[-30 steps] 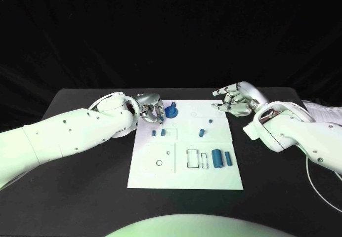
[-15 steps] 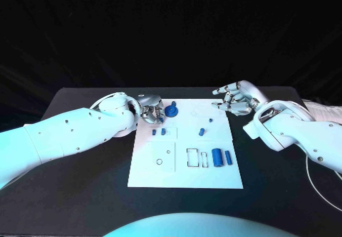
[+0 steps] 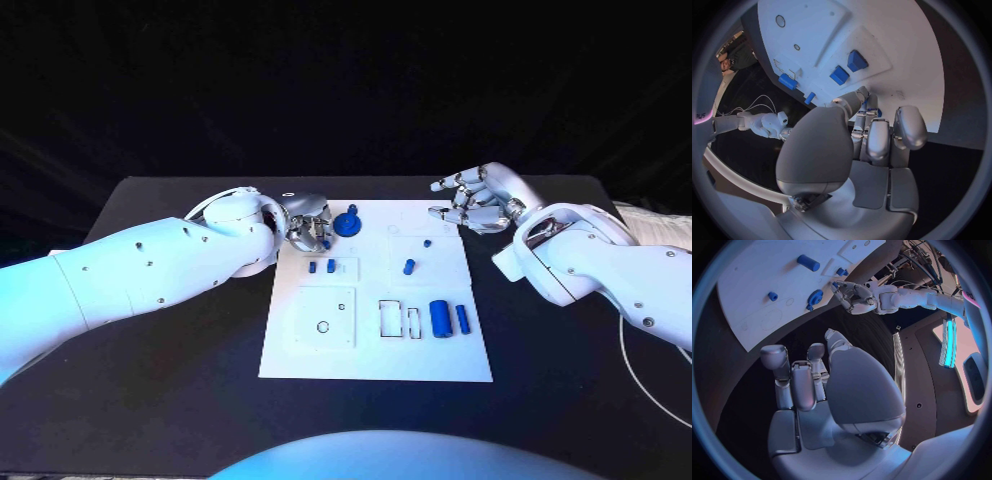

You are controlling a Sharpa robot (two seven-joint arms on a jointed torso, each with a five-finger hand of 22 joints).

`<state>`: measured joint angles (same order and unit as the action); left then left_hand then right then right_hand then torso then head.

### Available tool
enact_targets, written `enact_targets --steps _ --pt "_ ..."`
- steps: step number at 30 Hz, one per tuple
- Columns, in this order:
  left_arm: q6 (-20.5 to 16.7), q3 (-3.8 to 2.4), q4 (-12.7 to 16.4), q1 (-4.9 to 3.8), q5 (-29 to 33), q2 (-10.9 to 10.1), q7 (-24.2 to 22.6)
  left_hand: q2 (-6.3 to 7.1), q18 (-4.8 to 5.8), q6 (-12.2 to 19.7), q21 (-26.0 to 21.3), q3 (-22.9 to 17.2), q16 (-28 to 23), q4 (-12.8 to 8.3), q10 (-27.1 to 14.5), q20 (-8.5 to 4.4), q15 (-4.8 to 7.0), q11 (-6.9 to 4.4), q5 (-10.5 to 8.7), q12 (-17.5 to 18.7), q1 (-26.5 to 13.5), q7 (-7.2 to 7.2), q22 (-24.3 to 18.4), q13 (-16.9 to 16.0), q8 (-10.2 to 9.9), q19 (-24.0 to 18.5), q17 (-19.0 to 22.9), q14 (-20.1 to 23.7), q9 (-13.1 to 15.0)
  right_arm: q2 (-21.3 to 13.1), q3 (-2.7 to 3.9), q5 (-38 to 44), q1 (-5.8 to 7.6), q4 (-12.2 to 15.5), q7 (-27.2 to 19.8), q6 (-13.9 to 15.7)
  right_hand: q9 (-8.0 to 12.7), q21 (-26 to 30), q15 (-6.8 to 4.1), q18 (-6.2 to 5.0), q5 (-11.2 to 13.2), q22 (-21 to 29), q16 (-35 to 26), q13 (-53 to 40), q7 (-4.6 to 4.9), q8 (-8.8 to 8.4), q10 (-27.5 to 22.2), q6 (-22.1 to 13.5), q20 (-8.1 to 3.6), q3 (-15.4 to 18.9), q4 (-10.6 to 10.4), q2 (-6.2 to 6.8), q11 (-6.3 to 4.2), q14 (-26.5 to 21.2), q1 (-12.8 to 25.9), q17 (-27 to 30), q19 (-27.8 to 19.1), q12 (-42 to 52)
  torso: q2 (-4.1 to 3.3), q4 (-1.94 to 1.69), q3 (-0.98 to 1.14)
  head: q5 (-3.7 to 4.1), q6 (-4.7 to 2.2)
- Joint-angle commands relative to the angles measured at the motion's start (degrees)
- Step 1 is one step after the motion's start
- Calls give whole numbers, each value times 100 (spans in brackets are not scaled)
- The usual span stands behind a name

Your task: Assemble the parts on the task board

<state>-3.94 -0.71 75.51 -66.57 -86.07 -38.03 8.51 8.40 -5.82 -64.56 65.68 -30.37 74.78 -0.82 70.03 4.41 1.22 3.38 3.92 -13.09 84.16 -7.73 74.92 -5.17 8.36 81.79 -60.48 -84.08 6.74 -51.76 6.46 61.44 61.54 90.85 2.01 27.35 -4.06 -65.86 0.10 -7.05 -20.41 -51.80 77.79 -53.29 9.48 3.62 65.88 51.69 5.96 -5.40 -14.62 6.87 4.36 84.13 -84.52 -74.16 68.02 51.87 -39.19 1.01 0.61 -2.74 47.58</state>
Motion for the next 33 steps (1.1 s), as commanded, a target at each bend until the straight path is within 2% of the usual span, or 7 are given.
enact_targets --steps 1,19,33 --pt "122 10 -23 21 -129 29 31 5 70 -38 18 -19 35 -26 23 7 10 0 6 20 -69 2 52 -3 -32 19 -5 -101 -6 8 0 23 -6 3 -59 -61 3 35 -26 -65 -32 7 -29 5 3 14 -27 45 6 -20 -12 -8 -10 218 34 9 -43 -18 -5 5 0 -1 1" --pt "253 33 -70 35 -146 71 110 15 67 -34 6 -12 41 -33 26 9 12 -2 -3 44 -107 7 52 -13 -54 11 -5 -100 -14 2 0 22 -7 3 -57 -63 3 35 -26 -65 -32 7 -29 5 3 14 -27 45 6 -20 -12 -8 -10 218 34 9 -43 -18 0 3 5 -2 17" --pt "102 37 -75 36 -146 82 67 84 73 113 23 -19 33 -20 -152 49 -43 69 -7 293 -304 -43 92 10 -234 9 76 -80 -89 11 0 21 -10 -10 -52 -74 3 35 -26 -65 -32 7 -29 5 3 14 -27 45 6 -20 -12 -8 -10 218 34 9 -43 -18 -1 3 3 -2 25"
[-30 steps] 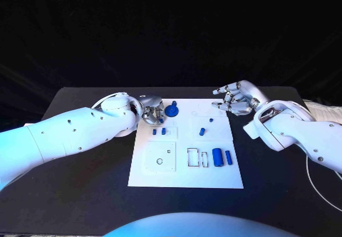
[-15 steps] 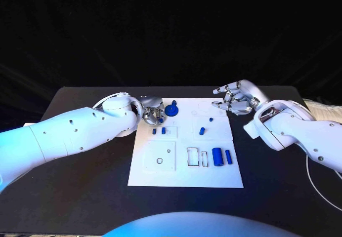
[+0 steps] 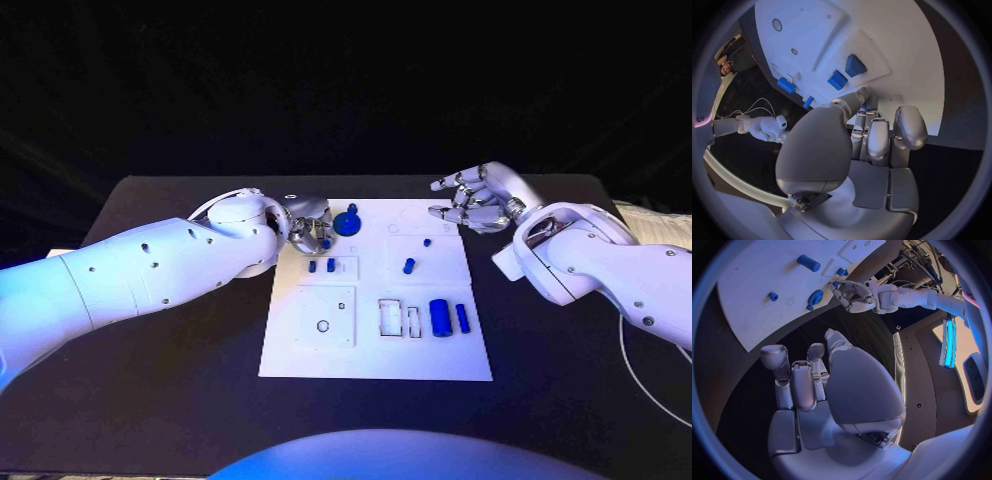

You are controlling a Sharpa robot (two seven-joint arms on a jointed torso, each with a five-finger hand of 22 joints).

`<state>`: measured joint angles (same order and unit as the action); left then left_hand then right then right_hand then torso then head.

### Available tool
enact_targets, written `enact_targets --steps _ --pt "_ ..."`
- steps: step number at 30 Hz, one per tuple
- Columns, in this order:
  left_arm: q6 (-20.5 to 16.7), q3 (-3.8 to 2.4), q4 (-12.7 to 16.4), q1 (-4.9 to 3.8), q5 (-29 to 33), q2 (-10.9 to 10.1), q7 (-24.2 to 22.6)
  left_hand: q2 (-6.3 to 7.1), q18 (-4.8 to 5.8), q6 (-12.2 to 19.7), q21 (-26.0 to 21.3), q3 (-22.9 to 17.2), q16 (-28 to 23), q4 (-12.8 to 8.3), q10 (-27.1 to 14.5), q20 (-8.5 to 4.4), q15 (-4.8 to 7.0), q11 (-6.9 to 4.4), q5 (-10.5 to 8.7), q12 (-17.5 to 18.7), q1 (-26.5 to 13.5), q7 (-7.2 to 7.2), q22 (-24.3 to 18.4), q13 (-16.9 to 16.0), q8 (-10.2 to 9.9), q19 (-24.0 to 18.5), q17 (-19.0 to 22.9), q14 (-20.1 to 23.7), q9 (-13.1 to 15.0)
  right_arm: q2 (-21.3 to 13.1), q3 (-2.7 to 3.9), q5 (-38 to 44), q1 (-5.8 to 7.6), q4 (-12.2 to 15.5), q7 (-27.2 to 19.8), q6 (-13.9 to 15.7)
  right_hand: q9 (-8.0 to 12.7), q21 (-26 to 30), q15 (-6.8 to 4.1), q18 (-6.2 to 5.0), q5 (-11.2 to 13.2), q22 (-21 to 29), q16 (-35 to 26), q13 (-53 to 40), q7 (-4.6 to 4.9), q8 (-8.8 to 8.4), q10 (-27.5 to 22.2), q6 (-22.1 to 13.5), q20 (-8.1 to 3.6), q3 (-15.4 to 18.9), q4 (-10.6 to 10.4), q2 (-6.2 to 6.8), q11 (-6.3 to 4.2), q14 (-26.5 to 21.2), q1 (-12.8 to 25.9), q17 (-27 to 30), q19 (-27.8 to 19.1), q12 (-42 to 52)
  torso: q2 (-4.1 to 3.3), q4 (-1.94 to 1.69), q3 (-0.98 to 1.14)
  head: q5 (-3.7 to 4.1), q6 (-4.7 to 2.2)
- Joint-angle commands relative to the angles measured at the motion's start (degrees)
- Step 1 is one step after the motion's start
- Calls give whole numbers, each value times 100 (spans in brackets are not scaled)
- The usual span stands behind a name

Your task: Assemble the parts on the task board

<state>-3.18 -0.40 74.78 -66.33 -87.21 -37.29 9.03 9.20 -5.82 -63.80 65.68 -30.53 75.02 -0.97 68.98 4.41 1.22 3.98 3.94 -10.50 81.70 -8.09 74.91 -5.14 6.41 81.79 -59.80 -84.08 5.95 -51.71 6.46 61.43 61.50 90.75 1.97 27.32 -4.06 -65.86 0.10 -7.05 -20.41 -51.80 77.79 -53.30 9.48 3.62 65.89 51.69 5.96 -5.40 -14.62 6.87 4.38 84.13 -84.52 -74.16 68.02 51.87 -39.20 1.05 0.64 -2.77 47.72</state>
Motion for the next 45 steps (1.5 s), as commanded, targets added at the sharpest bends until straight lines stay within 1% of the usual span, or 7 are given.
enact_targets --steps 1,12,30,32,36,41,45 --pt "23 6 -1 12 -31 8 16 8 72 42 20 -4 9 -4 -53 51 -46 11 -8 45 -63 -9 93 9 -46 8 13 -79 -13 6 0 22 -5 -1 -48 -71 3 35 -26 -66 -32 7 -29 6 3 15 -29 45 6 -20 -12 -8 -11 218 34 9 -43 -18 0 -3 -1 2 10" --pt "-9 7 9 12 -12 -12 35 90 68 192 1 -18 1 11 -141 90 -83 57 -8 206 -168 -38 101 45 -191 3 84 -64 -79 2 0 21 -7 -4 -44 -71 3 35 -26 -66 -32 7 -29 6 3 15 -29 45 6 -20 -12 -8 -11 218 34 9 -43 -18 -1 -1 -1 -9 23" --pt "-96 7 53 12 -8 -59 34 109 67 227 -2 -42 -14 3 -197 101 -92 66 -5 277 -175 -24 107 65 -229 5 135 -54 -100 -1 0 21 -10 -8 -41 -72 3 35 -26 -66 -32 7 -29 6 3 15 -29 45 6 -20 -12 -8 -11 218 34 9 -43 -18 -2 -2 -3 -23 31" --pt "-113 7 54 12 -8 -71 40 133 65 358 -9 -58 -15 2 -242 106 -102 72 -4 326 -188 -34 107 81 -280 5 148 -51 -140 -2 0 21 -10 -11 -39 -70 3 37 -26 -66 -34 10 -31 9 3 14 -31 45 6 -21 -11 -7 -11 217 35 11 -44 -19 -1 -2 -3 -22 30" --pt "-170 6 54 12 -2 -100 56 214 53 930 -79 -93 -26 1 -389 126 -121 107 -3 478 -217 -75 81 130 -300 -12 212 -39 -242 -4 0 21 -10 -22 -36 -70 4 46 -26 -68 -42 20 -38 20 3 13 -37 45 5 -26 -8 -6 -11 216 36 18 -49 -25 3 -2 -5 -23 29" --pt "-227 5 48 12 22 -132 65 250 33 1097 -214 -70 -34 -5 -596 167 -174 181 -4 620 -211 -145 13 151 -289 -51 264 -28 -231 -5 0 21 -11 -38 -35 -69 4 46 -26 -68 -42 20 -38 20 3 13 -37 45 5 -26 -8 -6 -11 216 36 18 -49 -25 1 0 -4 -22 20" --pt "-275 4 49 12 44 -162 66 254 28 1117 -242 -59 -34 -8 -638 177 -184 193 -4 643 -204 -154 0 151 -287 -58 274 -26 -229 -5 0 21 -12 -50 -35 -71 4 46 -26 -68 -42 20 -38 20 3 13 -37 45 5 -26 -8 -6 -11 216 36 18 -49 -25 1 -2 -4 -19 20"
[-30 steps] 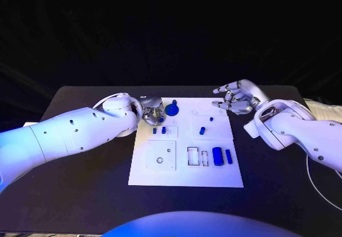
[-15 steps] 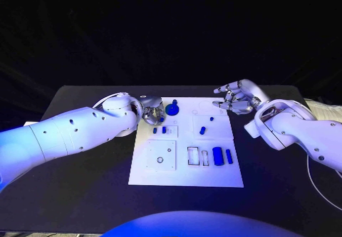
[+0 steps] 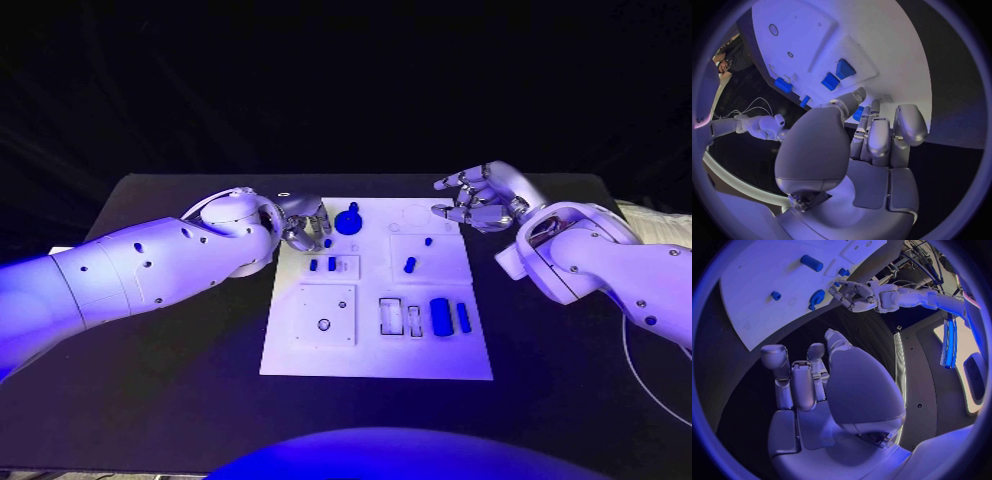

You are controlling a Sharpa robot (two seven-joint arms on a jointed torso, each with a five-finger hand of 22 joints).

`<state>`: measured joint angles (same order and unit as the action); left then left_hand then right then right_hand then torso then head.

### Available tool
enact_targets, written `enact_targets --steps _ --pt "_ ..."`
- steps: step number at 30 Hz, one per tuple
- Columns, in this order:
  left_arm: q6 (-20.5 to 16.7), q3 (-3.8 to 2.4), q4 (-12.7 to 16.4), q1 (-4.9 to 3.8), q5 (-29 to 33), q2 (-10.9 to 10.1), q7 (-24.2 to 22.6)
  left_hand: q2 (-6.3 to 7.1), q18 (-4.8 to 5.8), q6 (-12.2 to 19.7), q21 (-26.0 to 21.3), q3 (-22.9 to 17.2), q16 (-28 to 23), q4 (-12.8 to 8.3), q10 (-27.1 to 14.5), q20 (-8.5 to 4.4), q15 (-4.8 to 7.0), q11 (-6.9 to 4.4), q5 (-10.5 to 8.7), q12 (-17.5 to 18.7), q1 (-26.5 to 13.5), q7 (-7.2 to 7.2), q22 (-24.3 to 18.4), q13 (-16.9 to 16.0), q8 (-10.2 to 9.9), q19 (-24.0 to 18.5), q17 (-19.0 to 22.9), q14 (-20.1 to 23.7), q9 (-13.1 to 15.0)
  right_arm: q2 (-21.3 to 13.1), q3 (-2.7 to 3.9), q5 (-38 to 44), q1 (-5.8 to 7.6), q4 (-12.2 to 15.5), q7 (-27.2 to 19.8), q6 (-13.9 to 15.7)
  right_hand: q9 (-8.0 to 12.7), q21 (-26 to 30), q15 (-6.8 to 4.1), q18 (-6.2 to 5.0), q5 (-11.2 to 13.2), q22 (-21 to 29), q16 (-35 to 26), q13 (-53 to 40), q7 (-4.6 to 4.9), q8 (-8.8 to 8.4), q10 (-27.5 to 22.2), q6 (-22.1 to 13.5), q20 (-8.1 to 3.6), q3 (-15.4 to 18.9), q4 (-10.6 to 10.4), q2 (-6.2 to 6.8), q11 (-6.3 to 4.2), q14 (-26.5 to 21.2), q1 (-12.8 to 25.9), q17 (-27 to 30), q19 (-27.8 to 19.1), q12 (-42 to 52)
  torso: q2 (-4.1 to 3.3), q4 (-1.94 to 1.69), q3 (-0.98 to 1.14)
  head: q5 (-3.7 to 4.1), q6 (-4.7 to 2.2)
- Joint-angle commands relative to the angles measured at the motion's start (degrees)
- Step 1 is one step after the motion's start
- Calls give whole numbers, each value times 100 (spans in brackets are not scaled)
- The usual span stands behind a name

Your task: Assemble the parts on the task board

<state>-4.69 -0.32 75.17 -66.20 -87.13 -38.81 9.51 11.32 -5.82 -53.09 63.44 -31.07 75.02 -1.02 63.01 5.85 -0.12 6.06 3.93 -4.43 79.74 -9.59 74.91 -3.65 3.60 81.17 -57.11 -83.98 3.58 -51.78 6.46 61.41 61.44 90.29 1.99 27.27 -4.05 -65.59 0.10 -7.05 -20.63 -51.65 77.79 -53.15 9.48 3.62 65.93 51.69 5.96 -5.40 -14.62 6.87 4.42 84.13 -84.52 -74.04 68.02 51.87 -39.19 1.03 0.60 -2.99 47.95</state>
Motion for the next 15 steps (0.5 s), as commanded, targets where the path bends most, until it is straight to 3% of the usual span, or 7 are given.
enact_targets --steps 1,5,9,15 --pt "-135 -4 13 -1 50 -23 19 39 26 50 -30 -4 -31 -4 -48 35 -52 -13 -3 39 -4 -7 -6 2 -6 1 0 -37 8 2 0 23 -6 -9 -36 -68 4 19 -27 -68 -20 5 -38 5 3 13 -41 45 5 -26 -8 -6 -15 216 36 5 -48 -25 1 -1 -1 3 -4" --pt "-173 -8 76 -4 159 -138 16 11 24 14 -39 -21 -28 -9 -43 44 -59 -6 1 35 22 -13 -8 -5 15 1 6 -35 19 -5 0 24 -7 -63 -23 -87 4 37 -27 -72 -25 30 -53 69 3 12 -88 43 5 -33 0 -5 -16 212 27 21 -63 -91 3 -8 -1 5 -8" --pt "-321 -52 178 -11 477 -307 -75 -41 17 -169 -62 -102 -15 -31 47 50 -52 -18 2 -7 80 11 -15 -21 88 0 12 -34 47 -10 0 68 -7 -168 7 -179 0 92 -30 -82 -32 87 -116 776 -3 21 -545 81 0 -144 28 -41 -21 192 -35 78 -97 -861 13 -8 -6 0 -29" --pt "-761 -92 314 -32 1886 -589 -394 -124 8 -451 -84 -342 -1 -91 336 18 -11 -65 9 -129 175 32 -13 -53 196 -3 25 -29 69 -19 0 367 -7 -289 51 -338 -25 193 -68 -103 -26 197 -329 1392 -43 75 -528 345 -31 -360 49 9 -58 161 -78 280 -145 -1525 14 -10 0 -19 -104"
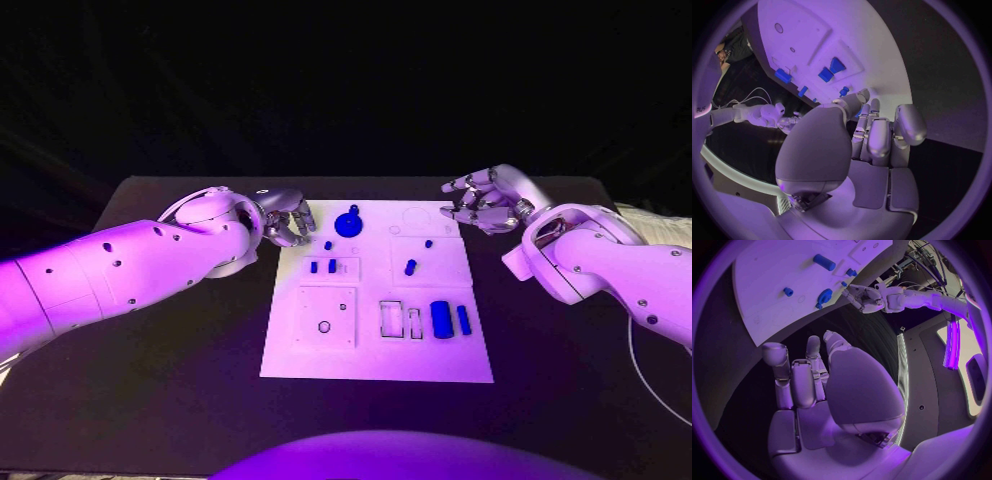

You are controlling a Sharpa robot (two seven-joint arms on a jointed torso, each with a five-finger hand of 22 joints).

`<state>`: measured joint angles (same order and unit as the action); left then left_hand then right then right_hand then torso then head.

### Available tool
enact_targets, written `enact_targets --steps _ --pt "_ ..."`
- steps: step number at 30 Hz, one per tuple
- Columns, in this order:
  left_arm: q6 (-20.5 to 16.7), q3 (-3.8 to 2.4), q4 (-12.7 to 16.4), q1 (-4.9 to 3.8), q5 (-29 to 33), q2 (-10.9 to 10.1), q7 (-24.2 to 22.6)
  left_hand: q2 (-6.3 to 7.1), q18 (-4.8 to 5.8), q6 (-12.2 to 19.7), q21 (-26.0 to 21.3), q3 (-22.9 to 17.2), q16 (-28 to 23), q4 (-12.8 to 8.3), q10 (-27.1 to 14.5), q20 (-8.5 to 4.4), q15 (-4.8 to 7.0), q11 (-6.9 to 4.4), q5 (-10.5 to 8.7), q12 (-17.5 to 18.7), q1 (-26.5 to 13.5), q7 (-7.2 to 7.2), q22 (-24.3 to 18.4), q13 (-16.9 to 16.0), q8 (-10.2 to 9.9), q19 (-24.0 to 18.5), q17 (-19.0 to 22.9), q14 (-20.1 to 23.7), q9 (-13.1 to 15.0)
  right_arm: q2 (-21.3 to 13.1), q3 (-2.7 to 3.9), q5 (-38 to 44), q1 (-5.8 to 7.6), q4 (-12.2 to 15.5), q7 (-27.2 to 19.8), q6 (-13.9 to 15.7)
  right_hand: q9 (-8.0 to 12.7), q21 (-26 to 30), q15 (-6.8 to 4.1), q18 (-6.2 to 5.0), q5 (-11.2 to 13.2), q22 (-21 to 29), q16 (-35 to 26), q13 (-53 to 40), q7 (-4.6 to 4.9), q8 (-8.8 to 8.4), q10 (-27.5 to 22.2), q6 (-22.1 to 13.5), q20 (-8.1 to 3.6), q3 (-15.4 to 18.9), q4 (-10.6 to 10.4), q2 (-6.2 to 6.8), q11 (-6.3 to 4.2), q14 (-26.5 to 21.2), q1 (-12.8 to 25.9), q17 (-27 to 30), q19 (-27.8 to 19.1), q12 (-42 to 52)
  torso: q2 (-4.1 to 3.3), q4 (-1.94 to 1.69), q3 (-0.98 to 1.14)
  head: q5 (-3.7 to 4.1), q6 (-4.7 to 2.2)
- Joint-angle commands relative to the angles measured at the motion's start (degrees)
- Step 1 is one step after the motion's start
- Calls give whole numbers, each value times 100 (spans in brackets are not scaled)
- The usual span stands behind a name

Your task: Assemble the parts on the task board

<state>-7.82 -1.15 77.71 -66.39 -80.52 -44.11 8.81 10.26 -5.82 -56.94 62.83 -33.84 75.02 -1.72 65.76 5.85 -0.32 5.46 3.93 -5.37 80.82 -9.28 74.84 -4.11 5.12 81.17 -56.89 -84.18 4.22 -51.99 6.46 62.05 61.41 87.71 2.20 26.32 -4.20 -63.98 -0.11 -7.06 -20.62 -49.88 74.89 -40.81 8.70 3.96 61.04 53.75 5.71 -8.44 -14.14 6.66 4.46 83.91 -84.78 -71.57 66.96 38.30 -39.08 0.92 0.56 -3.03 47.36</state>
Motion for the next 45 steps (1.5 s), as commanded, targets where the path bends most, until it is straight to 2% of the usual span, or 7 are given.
enact_targets --steps 1,4,17,21,27,31,45 --pt "-521 -13 84 -16 1573 -106 -411 -26 8 -94 -24 -97 3 -33 86 14 11 -7 10 -46 78 -5 -5 -9 55 -4 -1 -9 6 2 0 359 -5 -47 38 -276 -12 39 -51 -102 -25 24 -57 260 31 46 -23 186 -12 -92 5 43 -70 185 -57 46 -38 -276 1 2 1 -18 -63" --pt "-642 -17 134 -20 2220 -192 -581 -29 4 -127 -49 -143 5 -50 112 9 11 -6 10 -54 83 -13 -14 -8 65 -13 6 -7 4 7 0 490 -5 -74 55 -347 0 67 -60 -102 -11 44 -107 629 23 28 96 280 -22 -223 24 108 -76 196 -46 74 -39 -644 5 -4 -7 -27 -191" --pt "-1060 -21 266 -24 3386 -391 -1059 -19 -19 -217 -179 -216 3 -66 74 14 -5 20 4 -30 46 -48 -74 10 90 -60 32 1 -1 38 0 1619 -26 -93 198 -745 -5 94 -23 -104 113 45 -195 1664 21 46 79 551 2 -587 146 181 -20 207 -39 111 -35 -1835 -1 0 -4 -75 -315" --pt "-1325 -19 325 -24 4623 -469 -1526 -51 -118 -274 -702 -243 -228 -48 122 27 -15 30 -1 -70 -9 -74 -348 1 98 -270 456 141 -10 74 0 2251 -31 -81 293 -887 1 85 -17 -104 261 27 -192 2019 -2 24 131 634 10 -673 199 207 -10 214 -31 93 -30 -2186 -3 6 1 -86 -372" --pt "-1289 -2 476 -22 7014 -575 -2290 -83 -354 -309 -2072 -136 -1041 11 17 56 -43 54 -10 -115 -158 -96 -1062 9 80 -934 1784 722 -29 159 0 3133 -34 -67 524 -1177 10 79 14 -101 419 10 -179 2410 -27 -6 90 682 20 -729 233 242 14 225 18 66 -23 -2544 -3 -15 -3 -86 -438" --pt "-1088 24 635 -20 7987 -658 -2632 -131 -434 -304 -2619 78 -1336 104 46 72 -50 31 -14 -227 -324 -75 -1363 -12 63 -1199 2247 950 -34 237 -1 3628 -34 -79 709 -1422 22 79 42 -104 844 1 -170 2722 -43 -27 51 655 23 -818 257 235 31 235 29 49 -18 -2769 -3 -15 -10 -96 -474" --pt "-892 63 930 -15 8526 -758 -2947 -190 -467 -332 -2892 230 -1455 78 64 64 -30 12 -8 -331 -312 -50 -1529 -29 68 -1293 2447 1045 -28 519 -72 4452 -34 -152 1016 -1954 24 90 17 -105 1104 -3 -166 3145 -100 -24 13 634 -5 -949 317 265 6 248 44 31 -15 -2989 -10 -3 -8 -14 -521"
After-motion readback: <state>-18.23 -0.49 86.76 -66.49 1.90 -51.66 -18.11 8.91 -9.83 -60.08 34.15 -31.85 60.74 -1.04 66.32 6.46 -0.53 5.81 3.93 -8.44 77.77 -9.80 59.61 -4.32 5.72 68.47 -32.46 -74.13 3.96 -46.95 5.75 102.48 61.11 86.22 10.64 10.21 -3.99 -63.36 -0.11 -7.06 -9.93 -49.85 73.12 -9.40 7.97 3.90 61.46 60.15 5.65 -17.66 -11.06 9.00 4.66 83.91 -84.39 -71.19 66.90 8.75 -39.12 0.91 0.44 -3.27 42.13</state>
